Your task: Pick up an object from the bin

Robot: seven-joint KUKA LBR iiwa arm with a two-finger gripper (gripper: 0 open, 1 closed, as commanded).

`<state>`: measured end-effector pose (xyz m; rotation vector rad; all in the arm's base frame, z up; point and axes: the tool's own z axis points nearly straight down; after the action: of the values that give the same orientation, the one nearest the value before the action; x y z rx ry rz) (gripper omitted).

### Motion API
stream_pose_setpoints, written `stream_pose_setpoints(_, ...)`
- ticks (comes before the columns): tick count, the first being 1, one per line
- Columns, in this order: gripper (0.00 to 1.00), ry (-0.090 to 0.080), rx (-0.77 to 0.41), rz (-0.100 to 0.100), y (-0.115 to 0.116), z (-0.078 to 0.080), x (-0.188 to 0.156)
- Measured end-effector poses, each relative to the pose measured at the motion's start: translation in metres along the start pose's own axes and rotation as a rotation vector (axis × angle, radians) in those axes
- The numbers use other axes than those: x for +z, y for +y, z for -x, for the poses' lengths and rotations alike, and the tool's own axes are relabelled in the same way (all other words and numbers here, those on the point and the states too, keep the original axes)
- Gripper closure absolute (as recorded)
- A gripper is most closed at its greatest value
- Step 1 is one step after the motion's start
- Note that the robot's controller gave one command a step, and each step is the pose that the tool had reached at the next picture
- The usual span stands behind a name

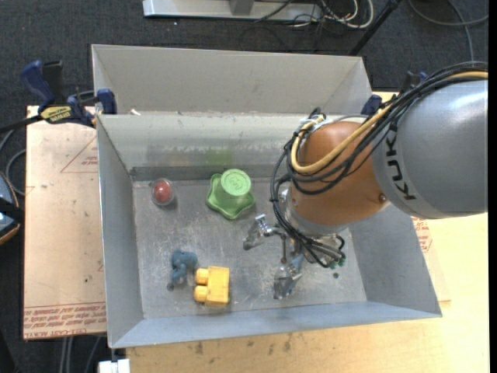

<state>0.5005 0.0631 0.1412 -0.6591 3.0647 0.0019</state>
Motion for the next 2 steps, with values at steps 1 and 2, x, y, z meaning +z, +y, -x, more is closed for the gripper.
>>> stream_pose_setpoints(1,0.00,0.001,0.133,0.003,0.066,0.007,-0.037)
stream_pose_setpoints(2,0.00,-0.007,-0.190,-0.001,0.076,0.026,0.063)
